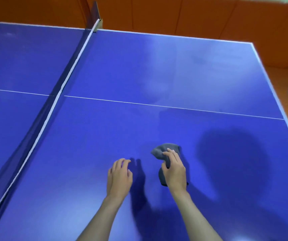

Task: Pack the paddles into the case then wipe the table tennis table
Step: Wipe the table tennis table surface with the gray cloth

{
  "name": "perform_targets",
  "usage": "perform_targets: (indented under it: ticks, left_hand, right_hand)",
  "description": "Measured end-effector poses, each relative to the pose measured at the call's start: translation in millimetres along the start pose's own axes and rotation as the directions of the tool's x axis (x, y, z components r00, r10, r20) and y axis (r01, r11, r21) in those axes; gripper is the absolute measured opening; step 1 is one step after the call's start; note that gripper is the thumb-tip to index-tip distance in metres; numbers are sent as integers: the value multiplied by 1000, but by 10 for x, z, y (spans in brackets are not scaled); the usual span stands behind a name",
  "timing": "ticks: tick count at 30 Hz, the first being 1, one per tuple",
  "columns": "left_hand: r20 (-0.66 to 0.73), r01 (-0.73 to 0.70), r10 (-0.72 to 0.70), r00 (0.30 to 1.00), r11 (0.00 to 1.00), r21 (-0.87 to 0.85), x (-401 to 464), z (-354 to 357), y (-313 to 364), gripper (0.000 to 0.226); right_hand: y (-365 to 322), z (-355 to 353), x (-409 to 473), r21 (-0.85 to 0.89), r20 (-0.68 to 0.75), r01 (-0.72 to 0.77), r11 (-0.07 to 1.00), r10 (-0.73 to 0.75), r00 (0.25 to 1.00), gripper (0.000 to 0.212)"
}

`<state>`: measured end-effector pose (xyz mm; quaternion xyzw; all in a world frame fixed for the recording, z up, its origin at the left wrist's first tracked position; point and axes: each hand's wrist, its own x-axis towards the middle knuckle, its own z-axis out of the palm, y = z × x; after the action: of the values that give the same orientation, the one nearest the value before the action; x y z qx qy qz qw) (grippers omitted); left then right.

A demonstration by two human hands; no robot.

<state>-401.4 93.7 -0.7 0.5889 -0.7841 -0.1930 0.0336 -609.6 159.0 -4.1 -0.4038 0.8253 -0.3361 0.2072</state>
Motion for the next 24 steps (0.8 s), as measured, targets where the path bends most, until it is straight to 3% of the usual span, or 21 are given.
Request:
perform_targets:
  ticks: [3, 6, 8, 13, 17, 24]
  left_hand:
    - [-11, 19, -18, 1000, 999, 43, 417, 189, -179, 42]
    - [-39, 79, -77, 996, 995, 56, 802, 293, -393, 42]
    - [-67, 51, -44, 997, 994, 98, 1011, 389, -622, 42]
    - [-85, -140, 153, 984, 980, 141, 1334, 593, -994, 52]
    - [-150, -158, 176, 973, 980, 121, 1350, 635, -1049, 52]
    - [-201, -174, 203, 958, 973, 153, 1337, 673, -1065, 52]
  right_hand:
    - [88, 490, 229, -70, 102, -9, 998, 16, 995, 42]
    - [251, 911, 371, -303, 187, 219, 928, -167, 968, 58]
    - [305, 1065, 531, -413, 210, 278, 867, -206, 956, 65]
    - [227, 1230, 1348, -551, 117, 266, 791, -242, 963, 61]
    - [141, 1431, 2149, -604, 15, 136, 785, -160, 987, 60]
    - [-72, 1510, 2917, -567, -17, 1, 823, -13, 1000, 72]
